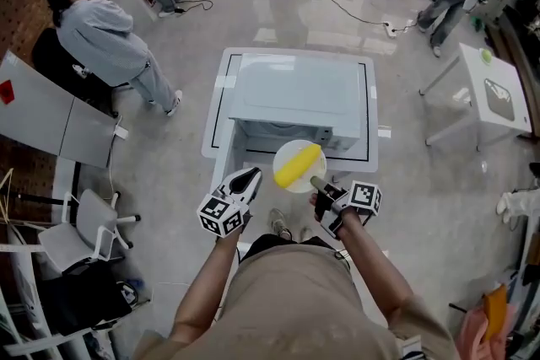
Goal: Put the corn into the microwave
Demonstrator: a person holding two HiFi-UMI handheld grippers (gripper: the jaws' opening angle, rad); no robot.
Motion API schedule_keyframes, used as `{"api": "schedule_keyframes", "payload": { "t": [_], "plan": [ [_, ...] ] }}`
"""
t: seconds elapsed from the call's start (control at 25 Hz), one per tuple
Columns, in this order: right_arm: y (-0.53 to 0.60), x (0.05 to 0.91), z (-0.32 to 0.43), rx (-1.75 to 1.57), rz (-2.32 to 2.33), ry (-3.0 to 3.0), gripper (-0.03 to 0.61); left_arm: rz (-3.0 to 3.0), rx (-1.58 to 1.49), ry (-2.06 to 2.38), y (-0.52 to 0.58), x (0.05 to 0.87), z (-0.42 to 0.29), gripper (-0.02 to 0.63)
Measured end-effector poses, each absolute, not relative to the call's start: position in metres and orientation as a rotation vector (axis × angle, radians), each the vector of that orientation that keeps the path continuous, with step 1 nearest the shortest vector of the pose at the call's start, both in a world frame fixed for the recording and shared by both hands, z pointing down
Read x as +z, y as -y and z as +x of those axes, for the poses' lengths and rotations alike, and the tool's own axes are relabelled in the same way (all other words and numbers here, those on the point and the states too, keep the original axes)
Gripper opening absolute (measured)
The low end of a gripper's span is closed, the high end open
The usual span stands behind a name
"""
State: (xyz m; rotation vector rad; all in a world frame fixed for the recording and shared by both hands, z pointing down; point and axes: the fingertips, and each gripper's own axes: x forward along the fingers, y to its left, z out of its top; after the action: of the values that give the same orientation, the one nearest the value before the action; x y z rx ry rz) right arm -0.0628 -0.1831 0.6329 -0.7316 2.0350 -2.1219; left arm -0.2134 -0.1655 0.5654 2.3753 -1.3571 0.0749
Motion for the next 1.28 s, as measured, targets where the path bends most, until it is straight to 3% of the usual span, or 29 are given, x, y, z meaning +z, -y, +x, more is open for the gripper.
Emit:
{"api": "schedule_keyframes", "payload": {
  "t": [1.28],
  "plan": [
    [0.230,0.749,-0.114,-2.098,-0.881,-1.910,0.017,2.356,0.085,1.296,0.234,0.607,-0.245,0.009]
  ]
}}
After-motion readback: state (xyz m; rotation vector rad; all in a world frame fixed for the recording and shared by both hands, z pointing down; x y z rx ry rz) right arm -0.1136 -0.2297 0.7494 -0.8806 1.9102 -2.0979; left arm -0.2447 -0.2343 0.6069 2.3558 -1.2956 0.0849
